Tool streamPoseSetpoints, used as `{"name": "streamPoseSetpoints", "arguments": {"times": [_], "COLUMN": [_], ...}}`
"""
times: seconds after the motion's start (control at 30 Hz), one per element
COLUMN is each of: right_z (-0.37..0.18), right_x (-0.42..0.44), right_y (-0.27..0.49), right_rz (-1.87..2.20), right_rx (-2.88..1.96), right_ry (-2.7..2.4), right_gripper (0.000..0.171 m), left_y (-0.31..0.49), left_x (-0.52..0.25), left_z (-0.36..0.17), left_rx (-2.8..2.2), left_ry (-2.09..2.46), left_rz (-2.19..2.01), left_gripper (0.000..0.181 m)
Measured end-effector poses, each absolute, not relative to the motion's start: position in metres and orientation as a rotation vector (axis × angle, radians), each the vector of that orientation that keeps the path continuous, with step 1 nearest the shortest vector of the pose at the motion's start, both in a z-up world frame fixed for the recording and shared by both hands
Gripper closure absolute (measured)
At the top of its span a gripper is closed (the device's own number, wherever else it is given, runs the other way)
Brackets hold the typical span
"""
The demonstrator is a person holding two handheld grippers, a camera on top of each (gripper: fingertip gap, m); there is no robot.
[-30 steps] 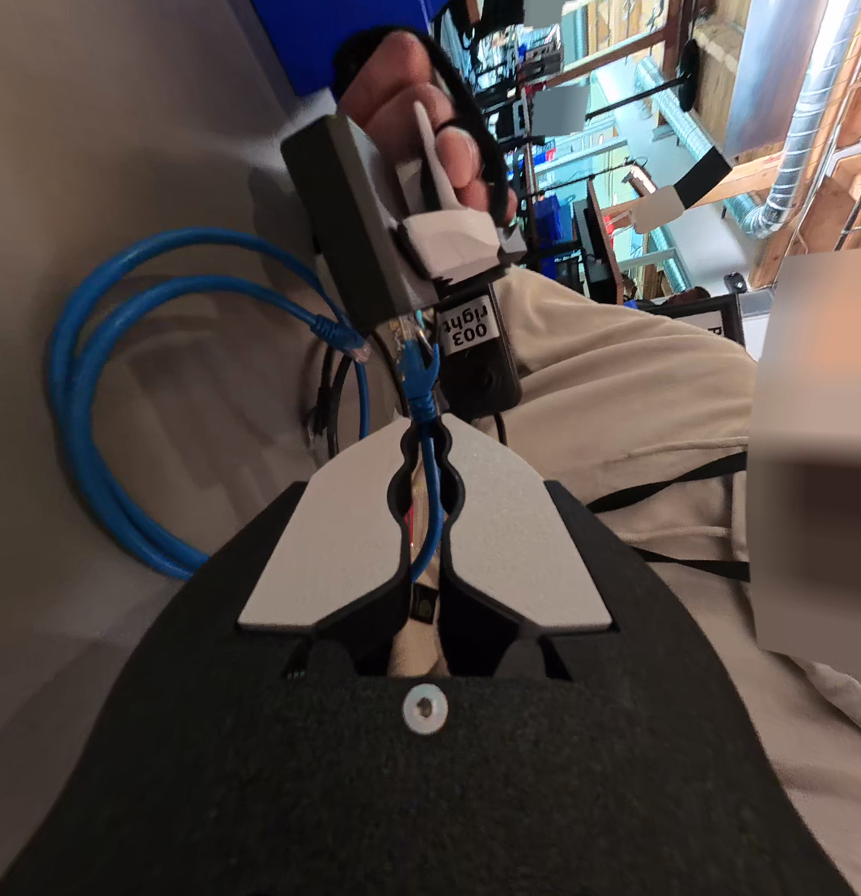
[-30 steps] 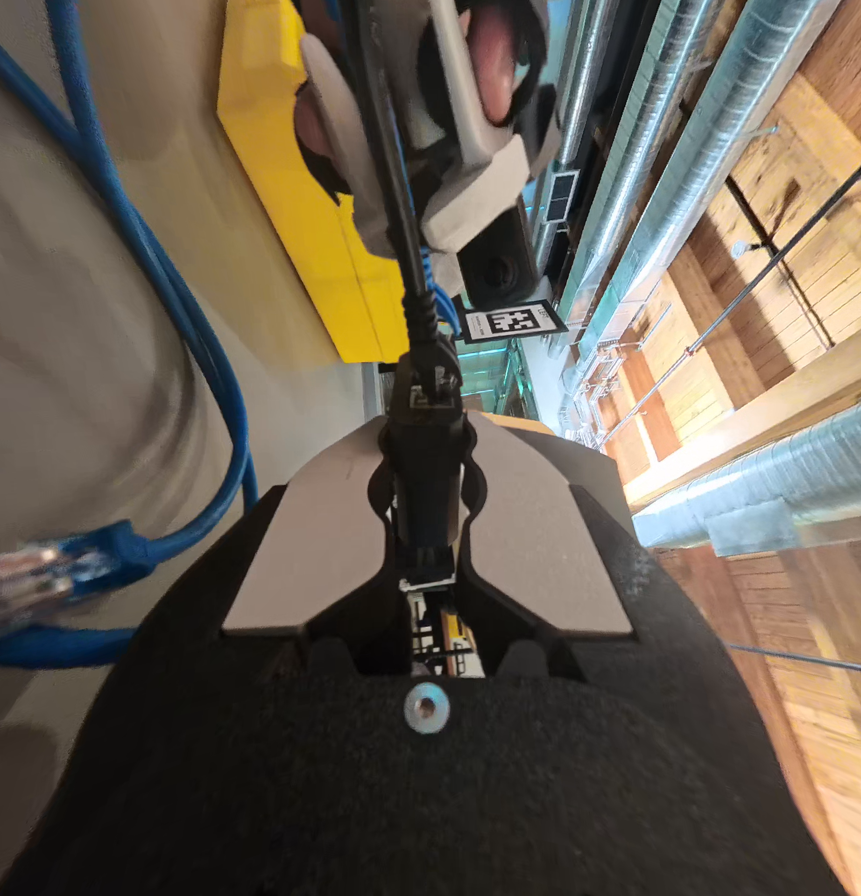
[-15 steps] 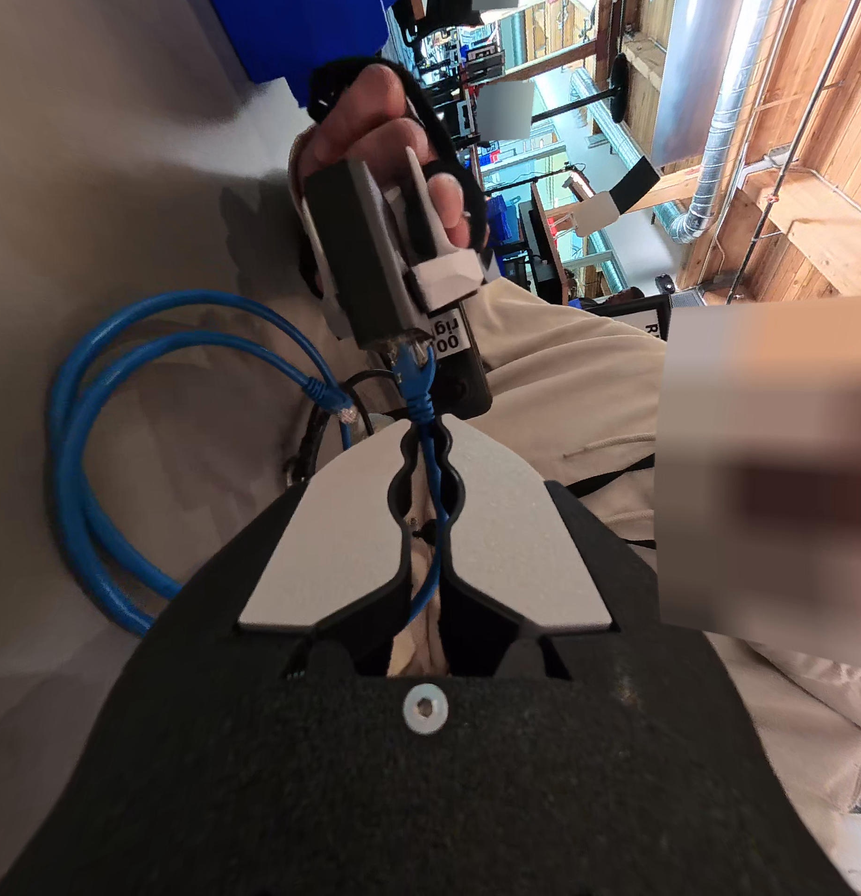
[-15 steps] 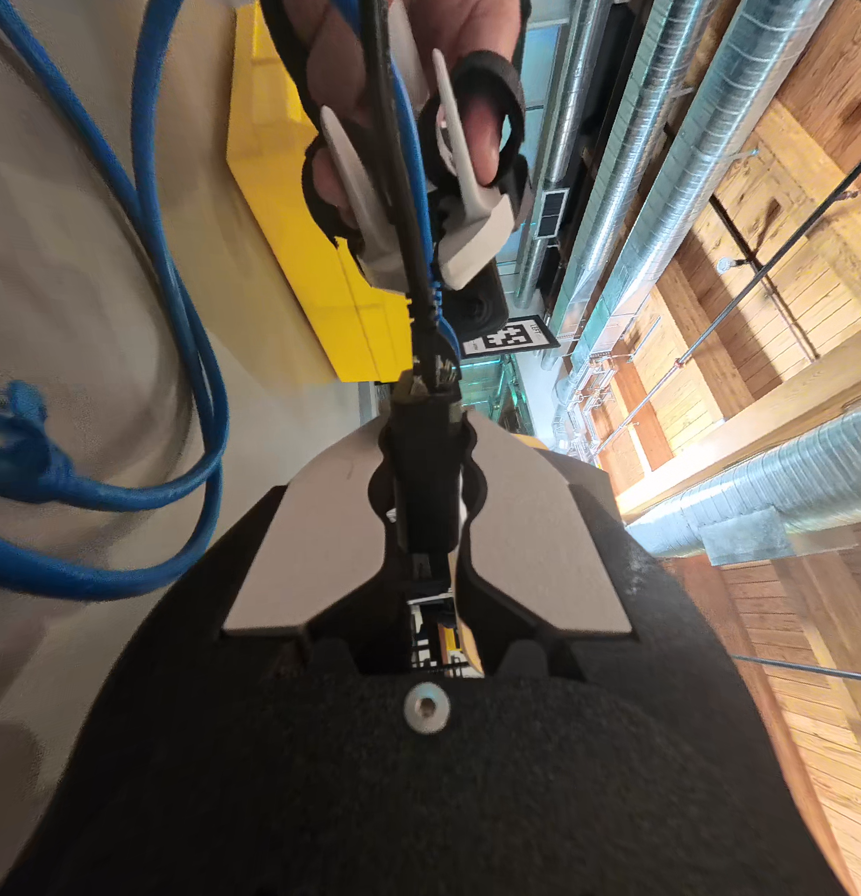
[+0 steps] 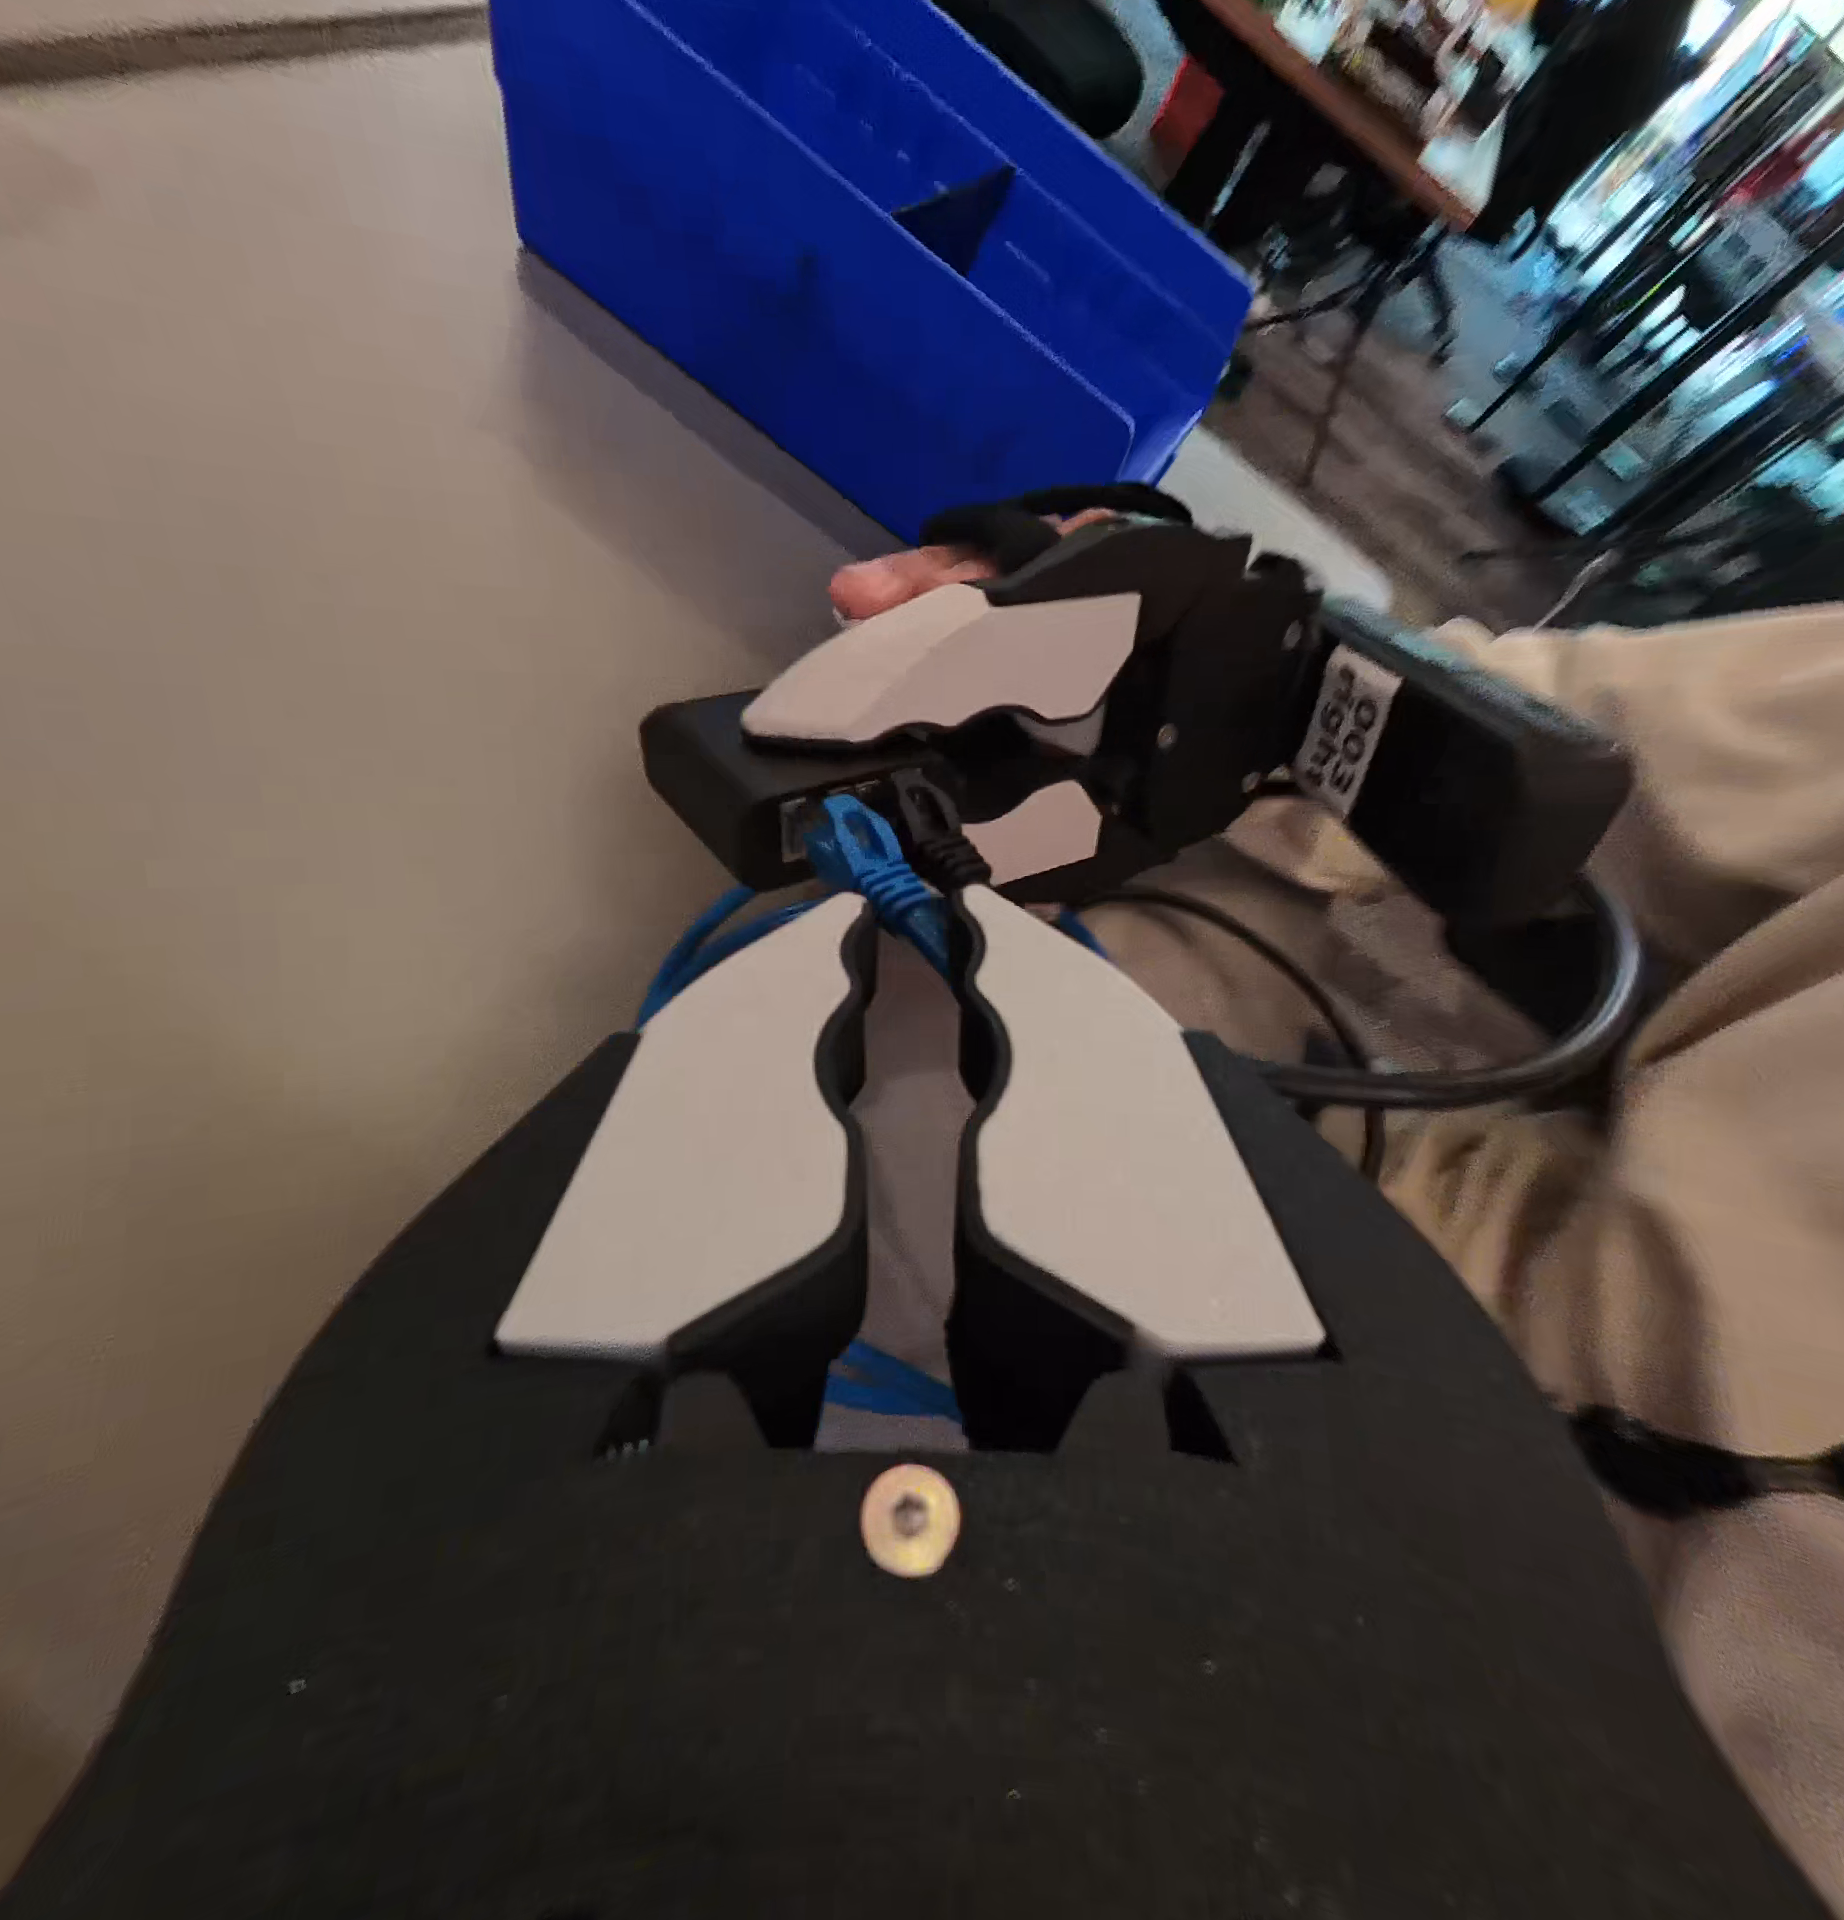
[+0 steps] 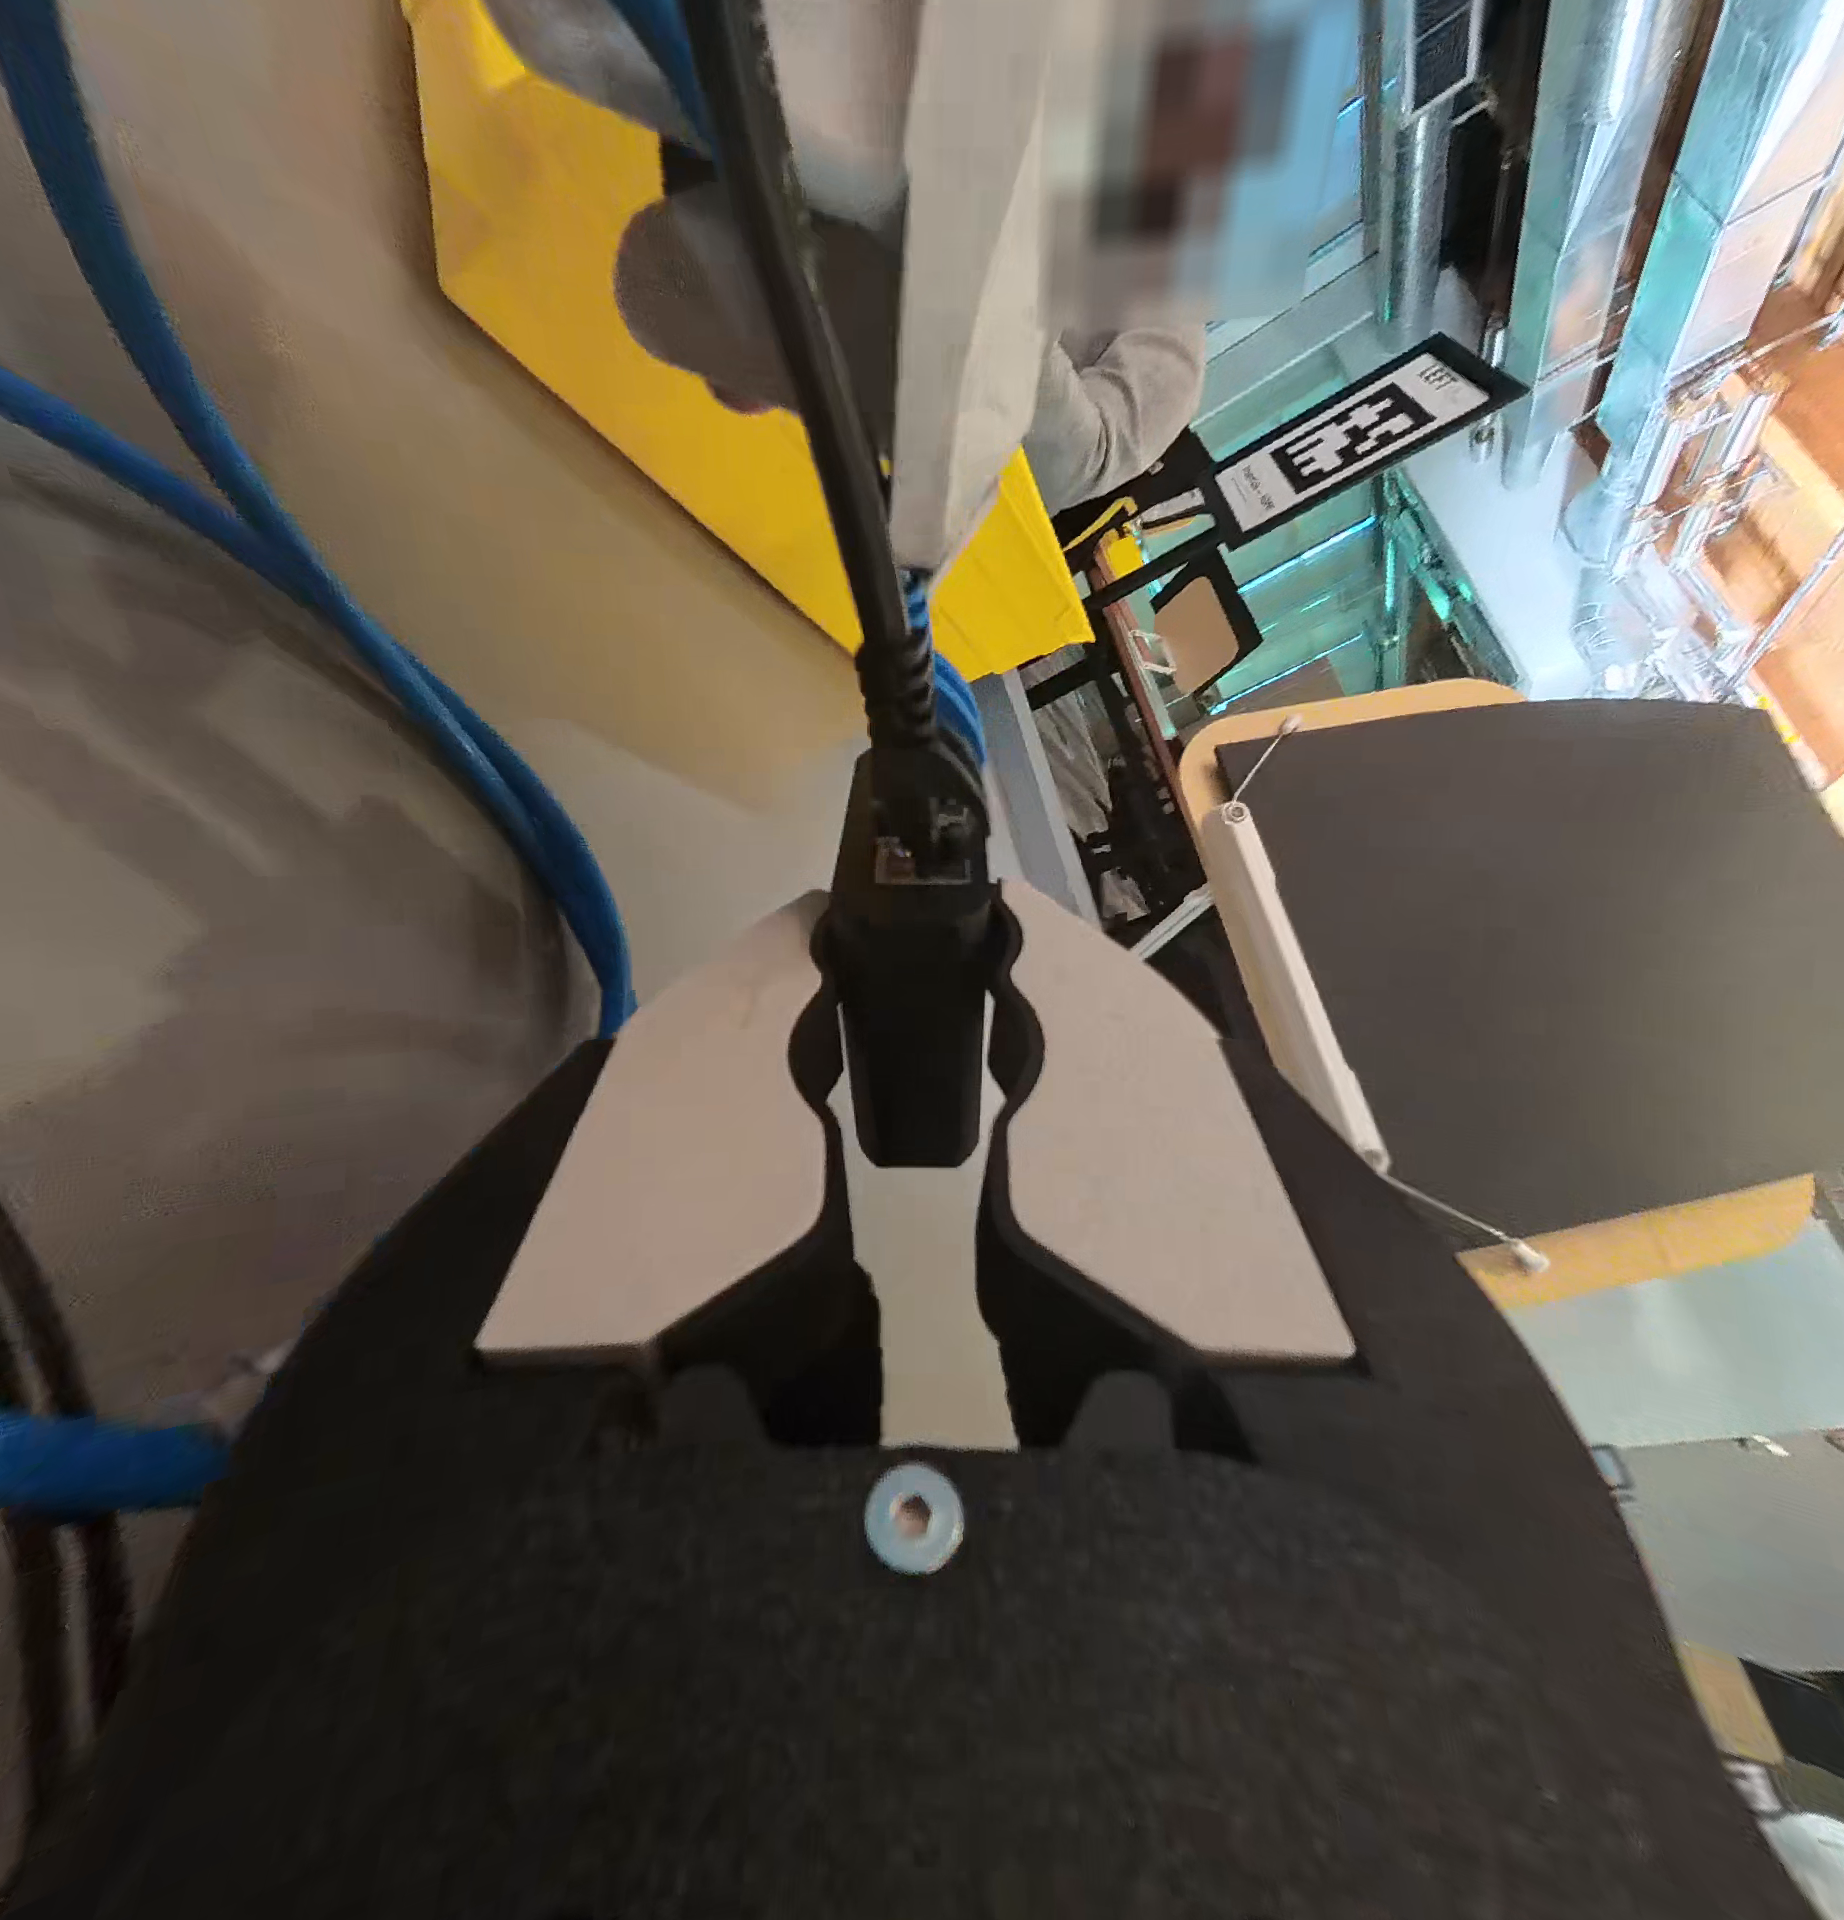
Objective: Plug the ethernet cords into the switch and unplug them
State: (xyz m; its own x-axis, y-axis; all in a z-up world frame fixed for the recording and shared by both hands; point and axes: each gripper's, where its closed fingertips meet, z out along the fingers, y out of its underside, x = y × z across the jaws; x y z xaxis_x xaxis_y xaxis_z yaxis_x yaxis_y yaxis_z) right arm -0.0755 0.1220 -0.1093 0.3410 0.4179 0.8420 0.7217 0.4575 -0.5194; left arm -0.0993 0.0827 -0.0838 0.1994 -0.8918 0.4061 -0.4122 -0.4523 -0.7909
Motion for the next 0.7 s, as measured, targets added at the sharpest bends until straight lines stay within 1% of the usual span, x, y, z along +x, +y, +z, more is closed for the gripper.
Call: {"name": "streamPoseSetpoints", "arguments": {"times": [0.13, 0.23, 0.4, 0.6, 0.7], "right_z": [-0.112, -0.11, -0.103, -0.104, -0.1], "right_x": [-0.074, -0.071, -0.06, -0.056, -0.056], "right_y": [0.122, 0.125, 0.131, 0.133, 0.131], "right_rz": [-0.251, -0.283, -0.392, -0.437, -0.426], "right_rx": [-1.183, -1.185, -1.181, -1.205, -1.202], "right_ry": [-1.278, -1.262, -1.214, -1.197, -1.182], "right_gripper": [0.147, 0.147, 0.147, 0.147, 0.147], "left_y": [0.085, 0.088, 0.082, 0.074, 0.08], "left_x": [-0.098, -0.102, -0.106, -0.105, -0.107], "left_z": [-0.084, -0.078, -0.067, -0.063, -0.081], "left_rx": [-1.862, -1.838, -1.897, -1.859, -1.911], "left_ry": [1.292, 1.275, 1.19, 1.231, 1.268], "left_rz": [-0.94, -0.832, -0.843, -0.737, -0.646], "left_gripper": [0.17, 0.172, 0.159, 0.158, 0.158]}}
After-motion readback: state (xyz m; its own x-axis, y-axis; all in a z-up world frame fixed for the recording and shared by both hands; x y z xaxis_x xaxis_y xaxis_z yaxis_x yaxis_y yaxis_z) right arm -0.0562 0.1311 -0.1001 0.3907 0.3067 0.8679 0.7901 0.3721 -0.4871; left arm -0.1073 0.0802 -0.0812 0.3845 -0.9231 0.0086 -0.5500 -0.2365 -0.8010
